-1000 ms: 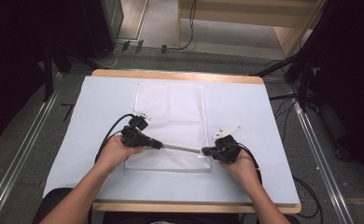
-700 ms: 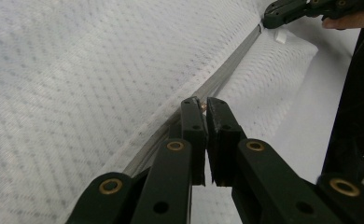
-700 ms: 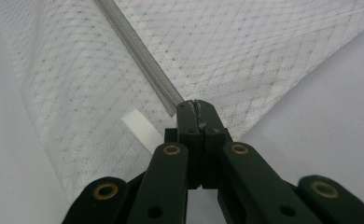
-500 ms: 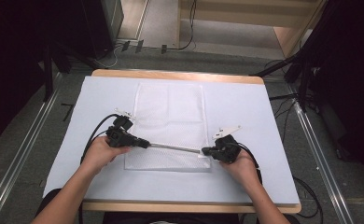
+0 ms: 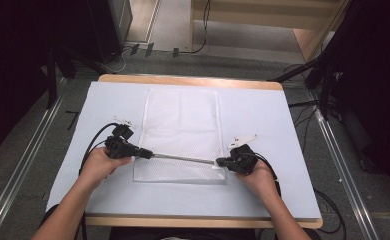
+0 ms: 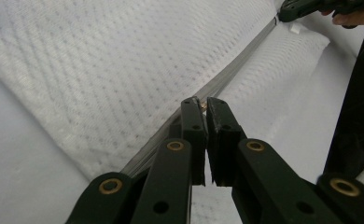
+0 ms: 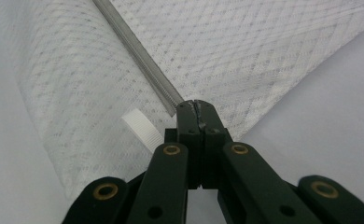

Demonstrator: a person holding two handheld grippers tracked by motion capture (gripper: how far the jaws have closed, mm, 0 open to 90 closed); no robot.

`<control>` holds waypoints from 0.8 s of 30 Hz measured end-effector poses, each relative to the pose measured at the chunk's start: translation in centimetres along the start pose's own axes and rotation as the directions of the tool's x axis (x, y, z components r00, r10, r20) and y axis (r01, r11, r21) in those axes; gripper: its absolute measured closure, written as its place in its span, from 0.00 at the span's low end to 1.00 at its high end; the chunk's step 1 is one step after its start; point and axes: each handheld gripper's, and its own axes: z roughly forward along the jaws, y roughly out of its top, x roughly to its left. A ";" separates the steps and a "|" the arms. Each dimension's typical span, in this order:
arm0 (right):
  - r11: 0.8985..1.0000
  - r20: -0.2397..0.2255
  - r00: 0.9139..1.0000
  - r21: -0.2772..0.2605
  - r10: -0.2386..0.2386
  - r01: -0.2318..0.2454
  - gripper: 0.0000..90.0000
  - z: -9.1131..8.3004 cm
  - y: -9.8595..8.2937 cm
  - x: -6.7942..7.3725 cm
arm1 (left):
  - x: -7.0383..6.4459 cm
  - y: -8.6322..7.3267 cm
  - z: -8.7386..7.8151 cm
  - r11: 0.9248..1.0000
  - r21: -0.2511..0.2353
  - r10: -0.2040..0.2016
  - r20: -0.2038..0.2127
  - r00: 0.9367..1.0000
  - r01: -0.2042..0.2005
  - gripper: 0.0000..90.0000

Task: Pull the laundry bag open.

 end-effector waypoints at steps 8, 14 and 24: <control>1.000 -0.004 1.000 0.007 0.000 0.000 1.00 0.0 0.1 0.0 | 0.7 -0.8 -1.0 1.000 -0.006 -0.025 -0.011 1.000 0.025 0.98; 1.000 -0.007 1.000 0.006 0.000 0.000 1.00 0.0 0.1 -0.1 | 1.1 -1.2 -1.3 0.999 -0.004 -0.039 -0.005 0.999 0.039 0.98; 1.000 -0.014 1.000 0.008 -0.004 0.004 1.00 0.0 0.1 -0.2 | 2.5 -2.4 -2.5 0.997 0.003 -0.074 -0.061 0.995 0.075 0.98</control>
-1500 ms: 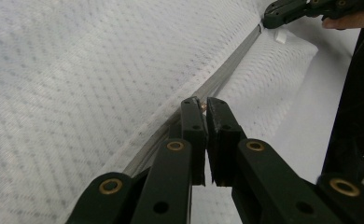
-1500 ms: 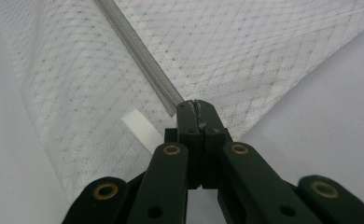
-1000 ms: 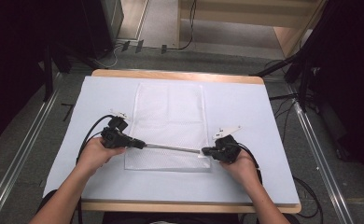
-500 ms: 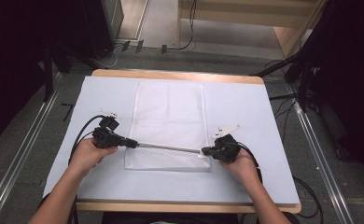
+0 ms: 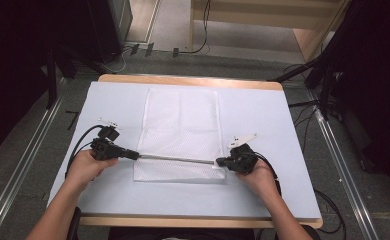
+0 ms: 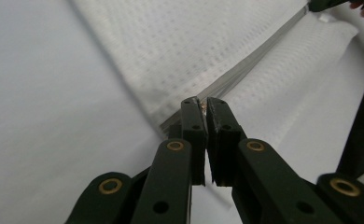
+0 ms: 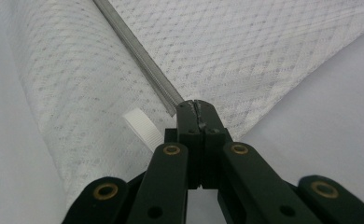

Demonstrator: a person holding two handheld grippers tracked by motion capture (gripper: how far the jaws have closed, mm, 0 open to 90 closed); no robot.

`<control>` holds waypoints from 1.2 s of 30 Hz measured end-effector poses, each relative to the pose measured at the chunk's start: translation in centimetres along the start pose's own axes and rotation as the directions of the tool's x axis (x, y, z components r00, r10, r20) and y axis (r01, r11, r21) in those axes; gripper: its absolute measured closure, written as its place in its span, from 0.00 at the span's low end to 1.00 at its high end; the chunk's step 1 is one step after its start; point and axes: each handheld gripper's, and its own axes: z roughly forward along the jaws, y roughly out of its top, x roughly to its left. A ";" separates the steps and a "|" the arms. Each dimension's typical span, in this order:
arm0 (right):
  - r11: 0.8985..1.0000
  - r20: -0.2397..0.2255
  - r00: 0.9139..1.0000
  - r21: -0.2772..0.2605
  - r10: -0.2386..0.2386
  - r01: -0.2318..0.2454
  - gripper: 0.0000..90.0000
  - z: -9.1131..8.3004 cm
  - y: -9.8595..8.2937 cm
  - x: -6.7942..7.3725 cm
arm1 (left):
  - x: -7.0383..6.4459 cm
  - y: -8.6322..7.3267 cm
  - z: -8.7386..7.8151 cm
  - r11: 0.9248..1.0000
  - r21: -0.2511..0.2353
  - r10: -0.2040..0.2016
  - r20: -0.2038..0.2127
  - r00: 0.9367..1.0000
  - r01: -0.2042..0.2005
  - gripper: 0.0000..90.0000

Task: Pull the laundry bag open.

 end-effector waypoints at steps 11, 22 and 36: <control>1.000 -0.018 1.000 -0.004 0.000 0.000 1.00 0.1 0.1 -0.1 | 1.0 -1.0 -0.4 1.000 -0.013 -0.029 -0.003 1.000 0.029 0.97; 1.000 -0.043 0.999 -0.001 0.011 -0.011 1.00 0.1 0.1 -0.5 | 0.9 -1.4 -0.4 1.000 -0.015 -0.026 0.004 1.000 0.026 0.95; 0.993 -0.046 0.995 -0.066 0.093 -0.096 0.79 -1.0 0.5 -1.6 | 1.0 -1.6 -1.2 0.989 -0.142 0.033 -0.018 0.999 -0.035 0.58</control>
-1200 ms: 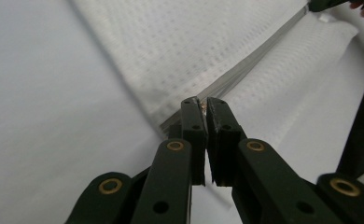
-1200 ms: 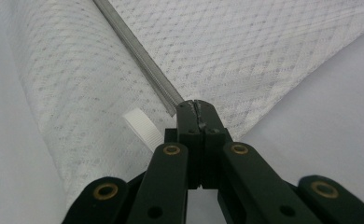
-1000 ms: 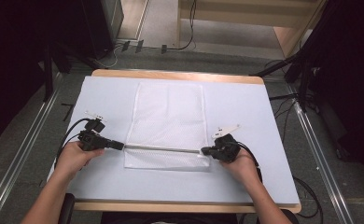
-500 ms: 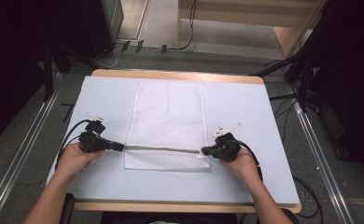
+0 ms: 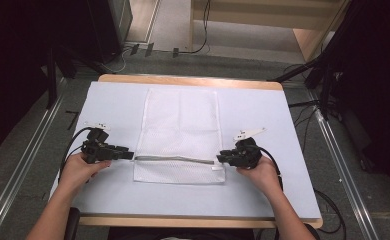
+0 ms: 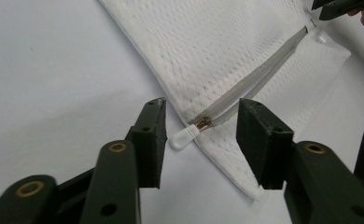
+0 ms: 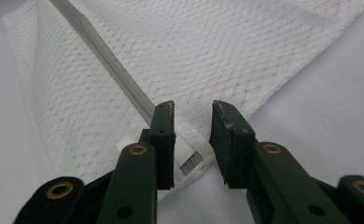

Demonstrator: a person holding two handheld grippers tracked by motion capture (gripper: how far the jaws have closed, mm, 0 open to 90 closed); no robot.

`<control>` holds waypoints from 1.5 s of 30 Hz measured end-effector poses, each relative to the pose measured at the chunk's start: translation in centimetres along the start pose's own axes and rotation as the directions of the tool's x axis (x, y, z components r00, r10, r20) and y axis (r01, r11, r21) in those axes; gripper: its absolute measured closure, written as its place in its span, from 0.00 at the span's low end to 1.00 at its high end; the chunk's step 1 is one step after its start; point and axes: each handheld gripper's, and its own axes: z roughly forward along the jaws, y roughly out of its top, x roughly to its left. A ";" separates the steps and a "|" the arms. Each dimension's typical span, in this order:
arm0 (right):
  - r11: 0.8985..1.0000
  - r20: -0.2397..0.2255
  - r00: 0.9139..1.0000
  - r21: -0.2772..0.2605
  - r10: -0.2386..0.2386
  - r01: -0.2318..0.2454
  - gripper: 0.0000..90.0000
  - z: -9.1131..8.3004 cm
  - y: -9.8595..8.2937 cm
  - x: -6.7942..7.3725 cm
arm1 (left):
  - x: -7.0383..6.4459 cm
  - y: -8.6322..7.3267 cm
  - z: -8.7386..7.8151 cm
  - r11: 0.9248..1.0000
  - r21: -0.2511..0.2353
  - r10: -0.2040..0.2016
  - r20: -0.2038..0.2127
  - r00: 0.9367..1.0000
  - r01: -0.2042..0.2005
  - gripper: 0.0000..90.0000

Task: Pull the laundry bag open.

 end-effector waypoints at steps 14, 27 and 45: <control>0.999 0.045 0.999 -0.044 0.025 -0.023 0.56 -0.6 0.0 -0.9 | 1.1 -0.2 -1.0 0.997 -0.075 -0.030 -0.084 0.996 0.023 0.43; 0.991 0.098 0.990 -0.097 0.101 -0.092 0.49 -1.8 -0.6 -2.9 | 2.3 -0.3 -1.7 0.995 -0.089 -0.063 -0.163 0.985 0.049 0.41; 0.989 0.139 0.982 -0.093 0.128 -0.116 0.45 -1.9 -1.1 -3.8 | 3.1 -0.5 -2.0 0.991 -0.096 -0.109 -0.181 0.977 0.093 0.39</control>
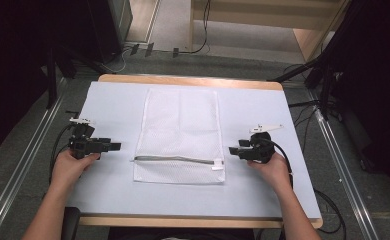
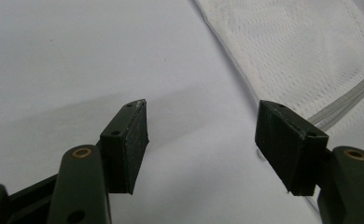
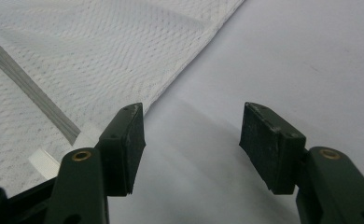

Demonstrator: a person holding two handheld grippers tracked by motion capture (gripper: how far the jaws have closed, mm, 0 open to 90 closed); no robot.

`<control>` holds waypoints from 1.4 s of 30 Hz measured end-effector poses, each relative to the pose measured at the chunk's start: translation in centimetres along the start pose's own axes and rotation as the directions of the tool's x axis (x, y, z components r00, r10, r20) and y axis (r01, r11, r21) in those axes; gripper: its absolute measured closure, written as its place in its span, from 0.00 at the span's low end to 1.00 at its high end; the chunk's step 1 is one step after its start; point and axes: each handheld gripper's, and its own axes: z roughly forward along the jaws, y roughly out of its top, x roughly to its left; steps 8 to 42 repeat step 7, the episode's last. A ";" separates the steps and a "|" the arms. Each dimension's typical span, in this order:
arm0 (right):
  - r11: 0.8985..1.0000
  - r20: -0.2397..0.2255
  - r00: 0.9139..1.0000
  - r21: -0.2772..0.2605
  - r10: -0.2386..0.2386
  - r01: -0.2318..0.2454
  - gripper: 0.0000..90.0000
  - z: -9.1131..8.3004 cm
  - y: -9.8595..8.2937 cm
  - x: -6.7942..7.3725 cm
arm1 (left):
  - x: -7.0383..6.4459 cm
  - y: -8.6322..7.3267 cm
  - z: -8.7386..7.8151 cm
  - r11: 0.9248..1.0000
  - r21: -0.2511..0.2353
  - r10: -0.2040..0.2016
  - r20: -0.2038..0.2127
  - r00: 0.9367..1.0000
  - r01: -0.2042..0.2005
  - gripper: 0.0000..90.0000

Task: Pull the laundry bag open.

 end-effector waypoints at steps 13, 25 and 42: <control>1.000 0.011 1.000 -0.003 -0.001 0.001 0.42 0.1 0.0 0.0 | 0.0 0.1 0.1 1.000 0.002 -0.002 0.000 1.000 0.002 0.39; 1.000 0.011 1.000 -0.003 -0.001 0.001 0.42 0.1 0.0 0.0 | 0.0 0.1 0.1 1.000 0.002 -0.002 0.000 1.000 0.002 0.39; 1.000 0.011 1.000 -0.003 -0.001 0.001 0.42 0.1 0.0 0.0 | 0.0 0.1 0.1 1.000 0.002 -0.002 0.000 1.000 0.002 0.39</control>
